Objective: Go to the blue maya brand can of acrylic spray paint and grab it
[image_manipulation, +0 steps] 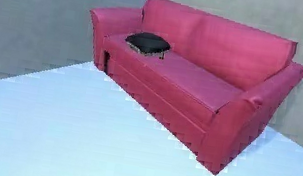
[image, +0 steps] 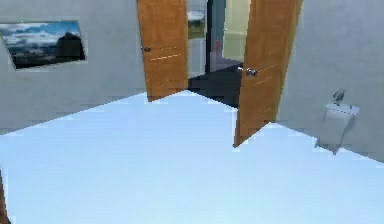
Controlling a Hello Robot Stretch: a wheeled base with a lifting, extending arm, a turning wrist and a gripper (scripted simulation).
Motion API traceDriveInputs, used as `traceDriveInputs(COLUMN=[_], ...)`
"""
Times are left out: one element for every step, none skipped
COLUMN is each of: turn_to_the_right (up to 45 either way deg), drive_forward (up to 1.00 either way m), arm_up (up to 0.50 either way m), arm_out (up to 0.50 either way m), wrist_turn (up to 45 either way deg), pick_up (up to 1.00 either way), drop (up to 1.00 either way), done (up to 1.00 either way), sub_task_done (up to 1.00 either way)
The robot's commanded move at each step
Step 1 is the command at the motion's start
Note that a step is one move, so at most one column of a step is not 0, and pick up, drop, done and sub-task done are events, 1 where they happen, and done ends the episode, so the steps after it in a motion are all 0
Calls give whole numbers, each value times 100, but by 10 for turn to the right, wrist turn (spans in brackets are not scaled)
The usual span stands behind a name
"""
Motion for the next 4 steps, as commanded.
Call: traceDriveInputs(turn_to_the_right=[0,0,0,180], drive_forward=[100,80,40,0], arm_up=[0,0,0,0], arm_out=[0,0,0,0], wrist_turn=[0,0,0,0], pick_up=[0,0,0,0], drop=[0,0,0,0], done=[0,0,0,0], sub_task_done=[0,0,0,0])
